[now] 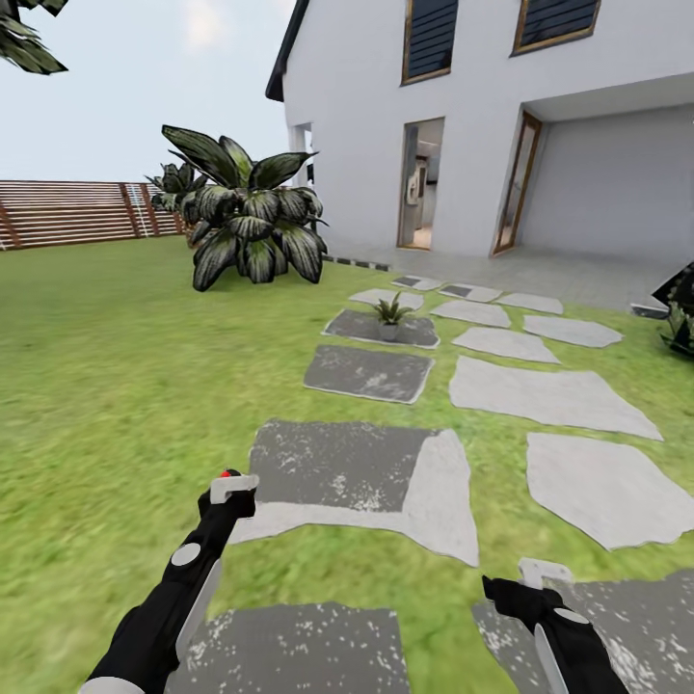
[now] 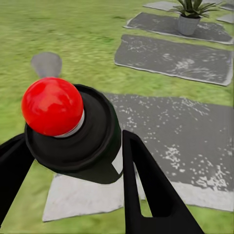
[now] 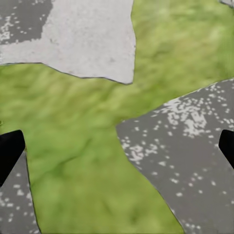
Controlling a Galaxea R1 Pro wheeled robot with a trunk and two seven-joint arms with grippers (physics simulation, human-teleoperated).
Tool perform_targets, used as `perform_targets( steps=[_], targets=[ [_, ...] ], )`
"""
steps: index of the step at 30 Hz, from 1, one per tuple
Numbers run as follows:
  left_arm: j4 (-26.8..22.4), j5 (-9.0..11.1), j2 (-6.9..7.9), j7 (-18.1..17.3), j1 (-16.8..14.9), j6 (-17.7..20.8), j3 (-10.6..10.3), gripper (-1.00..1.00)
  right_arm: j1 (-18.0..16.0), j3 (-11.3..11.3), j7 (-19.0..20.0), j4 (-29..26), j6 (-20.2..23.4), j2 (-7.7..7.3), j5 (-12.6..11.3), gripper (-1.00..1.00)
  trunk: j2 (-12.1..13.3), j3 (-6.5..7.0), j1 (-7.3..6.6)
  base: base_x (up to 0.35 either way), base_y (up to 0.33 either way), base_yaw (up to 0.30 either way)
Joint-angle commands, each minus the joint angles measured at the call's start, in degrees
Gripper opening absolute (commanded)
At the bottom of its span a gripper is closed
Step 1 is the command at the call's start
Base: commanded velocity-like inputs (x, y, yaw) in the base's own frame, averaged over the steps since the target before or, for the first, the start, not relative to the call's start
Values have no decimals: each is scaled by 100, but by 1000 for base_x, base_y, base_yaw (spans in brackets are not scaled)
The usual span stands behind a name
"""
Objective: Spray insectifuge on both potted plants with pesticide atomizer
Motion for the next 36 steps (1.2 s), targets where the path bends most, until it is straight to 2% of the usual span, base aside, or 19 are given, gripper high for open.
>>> perform_targets(
  steps=[1,10,16,24,28,36],
  targets=[
    [-6,50,4,44,-2,12,-19,-100,-2,0,-3,-9,32,0,1,100,-2,-6,2,333,110,-20],
    [-12,50,9,44,-2,16,-10,-100,-2,-5,-4,-51,33,0,10,100,-2,-6,2,333,110,-4],
    [-201,50,41,44,-2,45,6,-100,-2,-6,-3,-799,164,-1,1,100,-2,-6,2,333,110,0],
    [-454,50,48,44,-2,375,6,-100,-2,9,5,-978,284,-9,40,100,-2,-6,2,333,113,0],
    [-744,52,42,36,-2,831,-1,-100,-2,11,5,-978,287,-7,45,100,-2,-6,2,333,126,0],
    [-757,45,74,26,-2,951,-9,-100,-2,27,0,-976,295,0,50,100,-2,-6,2,333,153,0]
  ],
)
